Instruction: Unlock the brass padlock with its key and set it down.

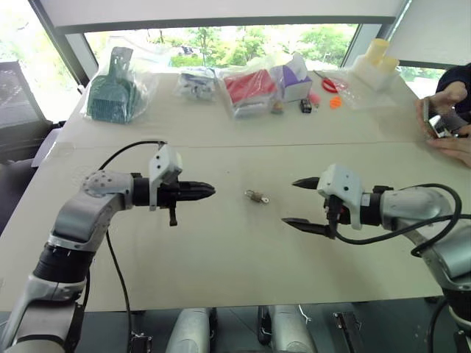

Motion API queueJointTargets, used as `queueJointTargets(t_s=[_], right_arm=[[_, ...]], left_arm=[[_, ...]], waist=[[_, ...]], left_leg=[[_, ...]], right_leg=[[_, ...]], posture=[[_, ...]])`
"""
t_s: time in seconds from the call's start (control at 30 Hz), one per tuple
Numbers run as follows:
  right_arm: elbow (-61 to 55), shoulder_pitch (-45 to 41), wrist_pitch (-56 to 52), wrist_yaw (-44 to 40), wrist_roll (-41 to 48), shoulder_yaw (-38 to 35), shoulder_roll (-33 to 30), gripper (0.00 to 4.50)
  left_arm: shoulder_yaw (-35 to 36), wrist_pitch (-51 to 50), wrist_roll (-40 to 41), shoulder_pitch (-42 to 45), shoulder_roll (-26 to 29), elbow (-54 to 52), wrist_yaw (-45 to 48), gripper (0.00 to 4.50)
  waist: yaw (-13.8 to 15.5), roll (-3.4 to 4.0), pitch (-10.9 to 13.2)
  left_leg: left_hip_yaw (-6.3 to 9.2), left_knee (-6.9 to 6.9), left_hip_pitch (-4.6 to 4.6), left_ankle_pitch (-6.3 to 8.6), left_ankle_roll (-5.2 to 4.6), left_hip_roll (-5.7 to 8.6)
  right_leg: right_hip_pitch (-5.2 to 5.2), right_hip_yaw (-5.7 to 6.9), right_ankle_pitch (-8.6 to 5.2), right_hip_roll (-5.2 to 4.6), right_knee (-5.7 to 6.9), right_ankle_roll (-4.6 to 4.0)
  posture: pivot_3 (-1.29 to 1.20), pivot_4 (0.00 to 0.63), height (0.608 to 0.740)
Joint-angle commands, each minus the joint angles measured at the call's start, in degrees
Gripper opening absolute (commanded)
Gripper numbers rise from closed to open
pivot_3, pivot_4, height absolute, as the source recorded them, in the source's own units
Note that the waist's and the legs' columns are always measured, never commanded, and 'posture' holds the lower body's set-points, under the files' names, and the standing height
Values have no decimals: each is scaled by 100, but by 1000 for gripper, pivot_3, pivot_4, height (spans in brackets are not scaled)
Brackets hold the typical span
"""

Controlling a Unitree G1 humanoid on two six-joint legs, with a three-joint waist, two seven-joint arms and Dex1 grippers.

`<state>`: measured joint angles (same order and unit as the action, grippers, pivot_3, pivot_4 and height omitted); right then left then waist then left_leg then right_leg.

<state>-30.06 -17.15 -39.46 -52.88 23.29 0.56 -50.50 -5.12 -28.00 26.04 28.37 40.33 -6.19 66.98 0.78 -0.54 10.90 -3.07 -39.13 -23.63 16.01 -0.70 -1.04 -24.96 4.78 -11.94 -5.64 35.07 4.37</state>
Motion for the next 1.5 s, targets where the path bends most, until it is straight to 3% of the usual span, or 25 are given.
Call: queueJointTargets(t_s=[0.03,0.73,1.07,1.17,1.4,1.5], right_arm=[[-43,-128,129,-35,-2,-24,-44,4452],[29,-173,278,66,-160,119,42,4452],[59,-185,351,94,-258,139,25,4452],[64,-209,351,125,-277,140,26,4500],[-152,-53,227,280,-270,43,-16,4500],[-335,86,116,394,-227,-26,-20,4500]], left_arm=[[-44,164,-61,145,64,57,219,195],[-188,768,-567,517,-180,711,268,195],[-486,1454,-931,1684,-651,2361,837,195],[-818,2114,-1250,2133,-1149,3256,1147,1049],[-1286,3904,-2057,3198,-2001,5747,1876,4422],[-1361,4582,-2468,3602,-2323,6694,1698,4472]], waist=[[0,0,0],[1,-1,0],[9,-2,0],[22,-3,0],[7,-8,2],[15,-9,2]], left_leg=[[-1,0,0,0,0,0],[-2,-2,0,-1,0,2],[-6,-7,1,-1,-1,14],[-8,-6,1,-1,-1,15],[-8,-10,0,0,-3,17],[-6,-10,-1,0,-4,17]], right_leg=[[0,0,0,0,0,0],[1,0,3,1,5,5],[6,0,13,1,5,22],[5,0,15,1,7,25],[4,2,16,2,8,26],[4,4,16,2,9,26]], posture=[[0,150,740],[0,150,740],[0,150,740],[0,150,740],[0,150,740],[0,150,740]])
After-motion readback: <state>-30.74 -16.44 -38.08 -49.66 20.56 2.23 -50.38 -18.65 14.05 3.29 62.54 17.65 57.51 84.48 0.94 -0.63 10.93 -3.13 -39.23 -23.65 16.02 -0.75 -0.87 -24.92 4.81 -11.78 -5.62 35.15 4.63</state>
